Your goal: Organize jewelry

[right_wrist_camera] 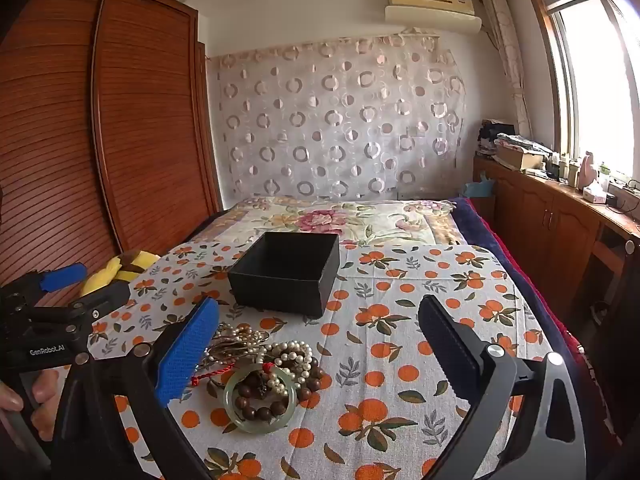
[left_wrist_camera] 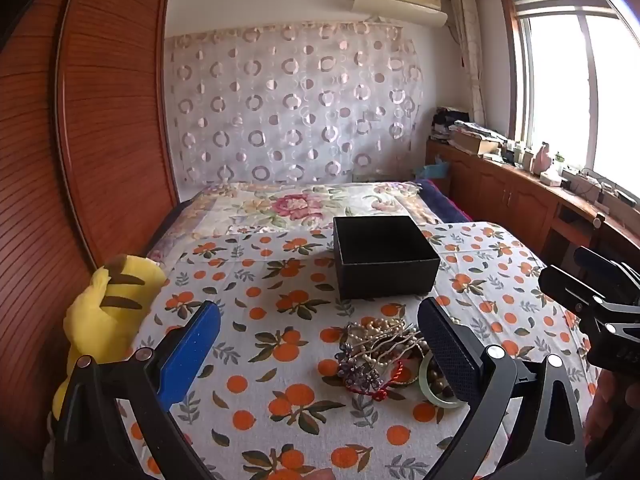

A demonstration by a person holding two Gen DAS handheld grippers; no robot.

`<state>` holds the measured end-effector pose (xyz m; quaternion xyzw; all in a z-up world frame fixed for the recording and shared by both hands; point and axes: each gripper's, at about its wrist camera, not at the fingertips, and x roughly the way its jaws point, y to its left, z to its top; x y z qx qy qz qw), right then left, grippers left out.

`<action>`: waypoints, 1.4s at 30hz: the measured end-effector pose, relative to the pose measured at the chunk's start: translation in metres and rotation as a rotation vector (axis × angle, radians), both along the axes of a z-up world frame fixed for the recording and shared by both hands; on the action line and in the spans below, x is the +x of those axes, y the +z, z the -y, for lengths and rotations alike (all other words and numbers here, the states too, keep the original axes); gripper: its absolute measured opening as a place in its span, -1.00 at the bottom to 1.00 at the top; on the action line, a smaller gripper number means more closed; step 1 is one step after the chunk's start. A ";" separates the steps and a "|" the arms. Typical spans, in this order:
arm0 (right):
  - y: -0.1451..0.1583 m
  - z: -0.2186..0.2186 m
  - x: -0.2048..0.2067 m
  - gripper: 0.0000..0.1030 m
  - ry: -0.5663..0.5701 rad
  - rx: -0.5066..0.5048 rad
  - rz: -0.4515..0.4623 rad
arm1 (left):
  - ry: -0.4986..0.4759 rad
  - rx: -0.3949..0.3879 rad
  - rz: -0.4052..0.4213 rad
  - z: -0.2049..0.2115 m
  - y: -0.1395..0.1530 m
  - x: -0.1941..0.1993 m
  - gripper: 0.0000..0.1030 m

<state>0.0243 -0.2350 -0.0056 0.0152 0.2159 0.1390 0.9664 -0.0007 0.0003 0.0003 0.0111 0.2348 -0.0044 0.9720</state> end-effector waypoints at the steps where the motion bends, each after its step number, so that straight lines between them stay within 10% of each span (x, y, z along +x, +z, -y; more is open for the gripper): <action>1: 0.000 0.000 0.000 0.95 0.000 -0.002 0.006 | 0.000 0.002 -0.007 0.000 0.000 0.000 0.85; 42: 0.001 0.000 -0.003 0.95 -0.001 0.003 0.004 | 0.002 0.005 0.012 -0.002 0.005 -0.005 0.85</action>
